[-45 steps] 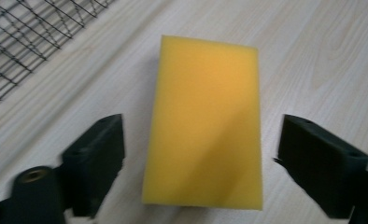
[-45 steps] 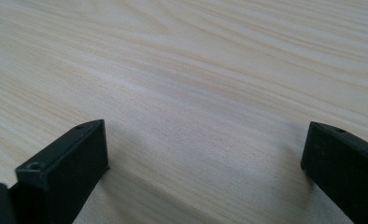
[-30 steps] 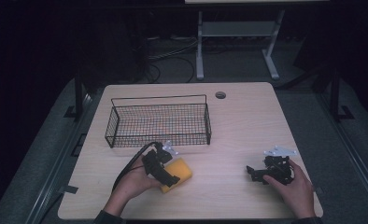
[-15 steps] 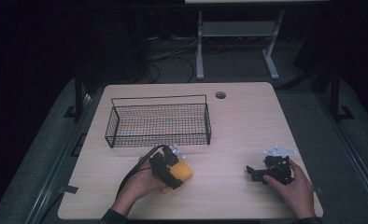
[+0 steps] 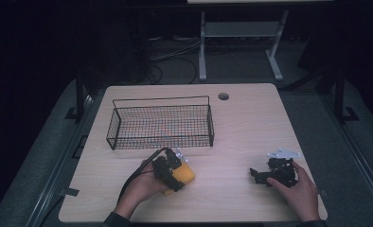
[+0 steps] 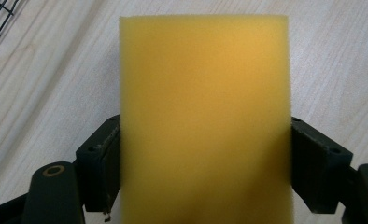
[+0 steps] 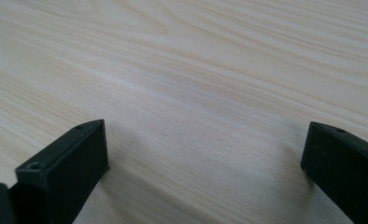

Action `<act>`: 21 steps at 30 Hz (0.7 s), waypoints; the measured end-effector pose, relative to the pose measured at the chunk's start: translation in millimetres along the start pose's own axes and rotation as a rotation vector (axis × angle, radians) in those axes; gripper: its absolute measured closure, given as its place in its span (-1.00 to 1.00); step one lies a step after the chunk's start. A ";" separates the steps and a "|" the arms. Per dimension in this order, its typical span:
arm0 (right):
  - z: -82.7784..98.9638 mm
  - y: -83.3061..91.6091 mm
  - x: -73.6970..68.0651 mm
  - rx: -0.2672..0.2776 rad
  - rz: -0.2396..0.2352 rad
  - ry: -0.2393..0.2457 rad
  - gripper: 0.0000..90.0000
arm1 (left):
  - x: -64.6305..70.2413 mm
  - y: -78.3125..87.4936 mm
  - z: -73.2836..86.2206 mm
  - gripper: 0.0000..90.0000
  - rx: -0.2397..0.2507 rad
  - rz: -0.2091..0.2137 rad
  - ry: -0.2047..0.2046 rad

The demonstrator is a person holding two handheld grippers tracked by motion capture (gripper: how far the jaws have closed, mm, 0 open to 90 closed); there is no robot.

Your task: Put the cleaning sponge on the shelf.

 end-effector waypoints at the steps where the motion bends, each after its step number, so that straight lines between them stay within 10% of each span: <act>1: 0.0 0.0 0.0 0.000 0.000 0.000 -1.00 | 0.0 0.1 0.2 -0.50 0.000 0.001 0.000; 21: 0.0 0.0 0.1 0.000 0.000 0.001 -1.00 | -4.4 21.1 2.3 -0.49 0.071 0.058 0.035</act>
Point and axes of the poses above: each handheld gripper's, and its own axes: y roughly backward along the jaws, z roughly out of its underside, x roughly to its right, the point moved 1 cm from there along -y, roughly forward along the jaws, and after that the axes turned 7 degrees about y, right-handed, at the moved point
